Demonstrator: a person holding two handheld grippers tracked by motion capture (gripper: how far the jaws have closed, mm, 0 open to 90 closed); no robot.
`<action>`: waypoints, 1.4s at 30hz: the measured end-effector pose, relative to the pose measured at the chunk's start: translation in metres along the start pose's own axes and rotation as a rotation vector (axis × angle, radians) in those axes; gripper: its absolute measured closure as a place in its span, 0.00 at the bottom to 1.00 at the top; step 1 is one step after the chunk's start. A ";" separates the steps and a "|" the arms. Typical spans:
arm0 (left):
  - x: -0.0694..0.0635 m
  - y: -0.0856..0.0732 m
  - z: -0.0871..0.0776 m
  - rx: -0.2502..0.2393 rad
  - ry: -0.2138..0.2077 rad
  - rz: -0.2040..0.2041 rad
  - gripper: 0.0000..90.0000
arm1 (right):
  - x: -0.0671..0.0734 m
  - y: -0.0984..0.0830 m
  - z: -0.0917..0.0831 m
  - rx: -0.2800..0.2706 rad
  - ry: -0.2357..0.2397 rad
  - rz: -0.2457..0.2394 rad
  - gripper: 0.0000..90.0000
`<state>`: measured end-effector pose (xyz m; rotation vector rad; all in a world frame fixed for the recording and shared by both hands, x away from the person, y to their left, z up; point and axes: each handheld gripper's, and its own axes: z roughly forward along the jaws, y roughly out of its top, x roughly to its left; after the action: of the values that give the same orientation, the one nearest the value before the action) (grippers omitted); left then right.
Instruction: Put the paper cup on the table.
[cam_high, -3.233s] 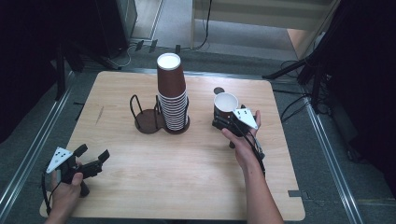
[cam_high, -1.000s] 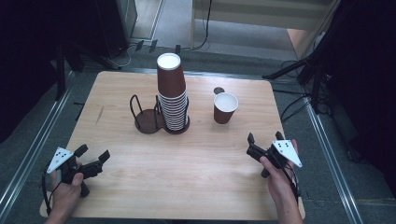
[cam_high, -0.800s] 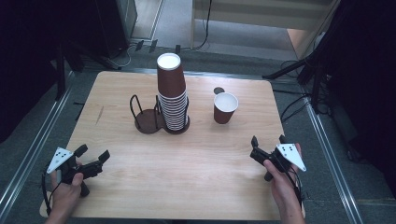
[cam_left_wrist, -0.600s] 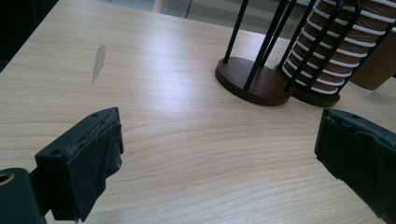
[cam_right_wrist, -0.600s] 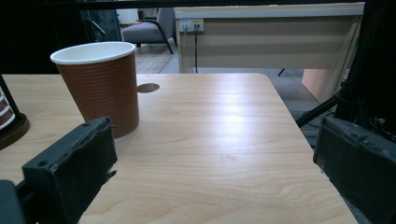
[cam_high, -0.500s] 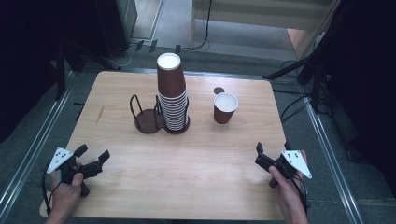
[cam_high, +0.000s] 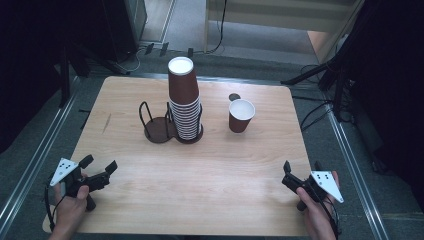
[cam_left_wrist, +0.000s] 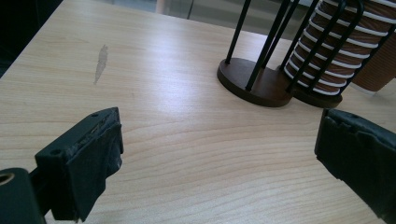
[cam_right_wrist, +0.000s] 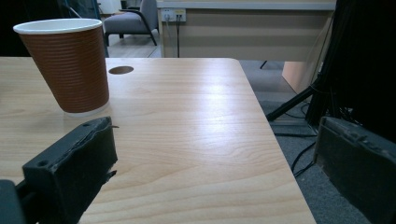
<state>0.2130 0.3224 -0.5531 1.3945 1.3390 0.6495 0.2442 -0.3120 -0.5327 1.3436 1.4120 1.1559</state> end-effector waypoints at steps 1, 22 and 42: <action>0.000 0.000 0.000 0.000 0.001 0.000 0.02 | -0.001 -0.001 -0.001 0.000 -0.002 0.001 0.00; -0.001 0.000 0.000 -0.003 0.008 0.000 0.02 | -0.005 -0.014 -0.019 -0.012 -0.031 -0.029 0.00; 0.000 0.001 0.002 0.007 -0.005 0.012 0.02 | -0.002 -0.021 -0.028 -0.009 -0.041 -0.067 0.00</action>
<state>0.2153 0.3217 -0.5527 1.4103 1.3316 0.6496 0.2121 -0.3158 -0.5473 1.2975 1.4096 1.0839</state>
